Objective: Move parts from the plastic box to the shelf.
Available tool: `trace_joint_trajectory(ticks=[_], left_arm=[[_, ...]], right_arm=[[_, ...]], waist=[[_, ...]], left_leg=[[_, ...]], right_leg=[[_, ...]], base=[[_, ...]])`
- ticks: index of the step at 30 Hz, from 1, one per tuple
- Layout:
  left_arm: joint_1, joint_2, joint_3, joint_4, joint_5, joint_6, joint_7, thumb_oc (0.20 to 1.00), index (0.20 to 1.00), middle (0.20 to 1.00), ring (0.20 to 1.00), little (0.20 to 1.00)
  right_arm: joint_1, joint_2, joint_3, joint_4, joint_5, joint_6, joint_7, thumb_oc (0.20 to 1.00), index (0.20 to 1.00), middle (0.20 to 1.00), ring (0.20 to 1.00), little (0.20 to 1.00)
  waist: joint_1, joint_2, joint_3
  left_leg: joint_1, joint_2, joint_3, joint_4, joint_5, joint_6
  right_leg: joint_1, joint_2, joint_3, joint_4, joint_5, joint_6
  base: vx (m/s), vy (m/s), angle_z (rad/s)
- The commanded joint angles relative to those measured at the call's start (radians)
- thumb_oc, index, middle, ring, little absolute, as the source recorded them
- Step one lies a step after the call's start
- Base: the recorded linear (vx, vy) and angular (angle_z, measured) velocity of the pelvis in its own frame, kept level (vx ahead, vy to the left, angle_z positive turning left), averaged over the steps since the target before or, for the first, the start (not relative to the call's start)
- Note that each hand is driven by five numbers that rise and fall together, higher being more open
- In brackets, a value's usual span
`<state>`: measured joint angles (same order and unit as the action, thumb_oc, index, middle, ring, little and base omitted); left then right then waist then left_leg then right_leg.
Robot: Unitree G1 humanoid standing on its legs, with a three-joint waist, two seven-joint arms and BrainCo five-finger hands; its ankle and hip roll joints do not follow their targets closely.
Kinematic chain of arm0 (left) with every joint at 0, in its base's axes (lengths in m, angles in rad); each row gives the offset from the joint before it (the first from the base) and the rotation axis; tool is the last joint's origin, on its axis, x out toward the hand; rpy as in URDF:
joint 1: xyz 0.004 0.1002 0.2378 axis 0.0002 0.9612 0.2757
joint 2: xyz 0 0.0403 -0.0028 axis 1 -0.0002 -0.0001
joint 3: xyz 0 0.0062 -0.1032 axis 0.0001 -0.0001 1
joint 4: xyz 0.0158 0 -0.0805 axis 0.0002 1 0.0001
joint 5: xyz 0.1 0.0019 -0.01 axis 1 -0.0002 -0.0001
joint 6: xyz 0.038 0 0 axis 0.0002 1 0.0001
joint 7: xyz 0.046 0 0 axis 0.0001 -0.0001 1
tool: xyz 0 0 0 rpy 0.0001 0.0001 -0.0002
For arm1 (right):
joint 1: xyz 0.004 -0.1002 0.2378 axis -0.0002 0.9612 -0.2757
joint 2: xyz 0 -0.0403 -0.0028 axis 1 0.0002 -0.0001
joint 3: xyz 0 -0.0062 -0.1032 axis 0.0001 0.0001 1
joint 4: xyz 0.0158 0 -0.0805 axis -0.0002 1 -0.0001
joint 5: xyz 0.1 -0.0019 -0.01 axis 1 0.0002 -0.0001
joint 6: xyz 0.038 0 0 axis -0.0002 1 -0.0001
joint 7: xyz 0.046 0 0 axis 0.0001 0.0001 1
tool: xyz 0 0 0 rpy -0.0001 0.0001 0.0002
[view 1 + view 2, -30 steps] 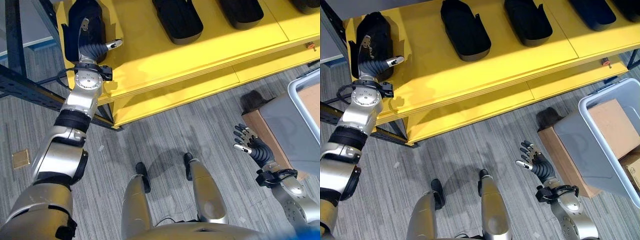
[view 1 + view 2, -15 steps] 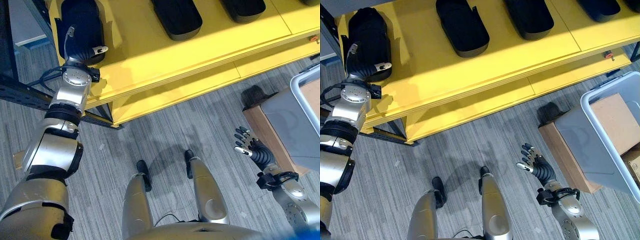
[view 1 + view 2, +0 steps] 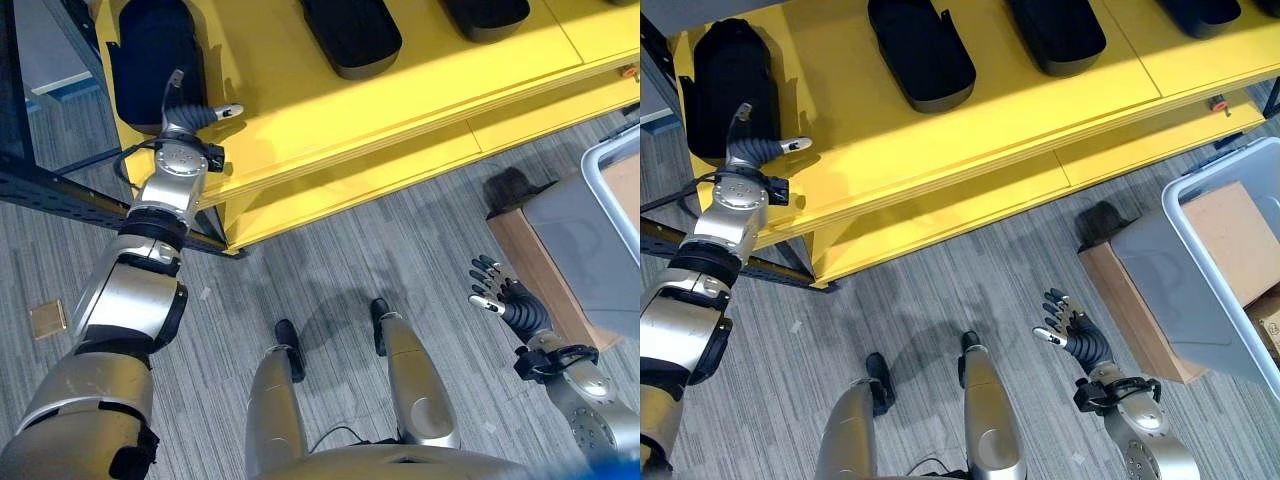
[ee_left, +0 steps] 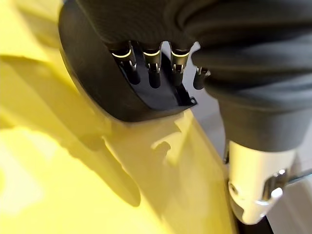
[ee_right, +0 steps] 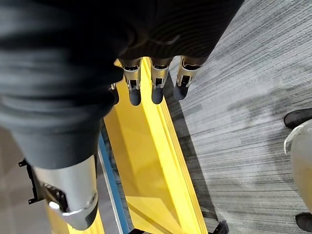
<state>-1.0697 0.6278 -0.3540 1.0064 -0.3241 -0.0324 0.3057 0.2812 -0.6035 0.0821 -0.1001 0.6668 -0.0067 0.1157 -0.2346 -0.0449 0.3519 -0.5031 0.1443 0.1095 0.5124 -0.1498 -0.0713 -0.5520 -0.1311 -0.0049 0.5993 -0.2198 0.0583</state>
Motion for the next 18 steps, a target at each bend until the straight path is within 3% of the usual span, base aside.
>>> trace_joint_trajectory(ticks=[1,18], left_arm=[[-0.04,-0.012,0.017,0.047,0.012,-0.022,-0.009,1.0,1.0,1.0,1.0,1.0],[-0.028,-0.044,0.015,0.053,0.019,-0.021,-0.022,1.0,1.0,1.0,1.0,1.0]], right_arm=[[0.024,-0.033,-0.048,-0.041,0.041,-0.033,0.004,1.0,1.0,1.0,1.0,1.0],[0.036,-0.022,-0.053,-0.043,0.044,-0.038,0.004,1.0,1.0,1.0,1.0,1.0]], waist=[[0.005,-0.012,-0.026],[-0.001,-0.007,-0.038]], left_leg=[[0.01,0.049,-0.051,0.035,-0.003,-0.022],[0.012,0.052,-0.052,0.033,-0.003,-0.025]], right_leg=[[0.046,-0.082,0.013,-0.041,0.06,0.09],[0.041,-0.078,0.015,-0.034,0.055,0.088]], base=[[-0.01,-0.004,-0.04],[0.0,-0.003,-0.03]])
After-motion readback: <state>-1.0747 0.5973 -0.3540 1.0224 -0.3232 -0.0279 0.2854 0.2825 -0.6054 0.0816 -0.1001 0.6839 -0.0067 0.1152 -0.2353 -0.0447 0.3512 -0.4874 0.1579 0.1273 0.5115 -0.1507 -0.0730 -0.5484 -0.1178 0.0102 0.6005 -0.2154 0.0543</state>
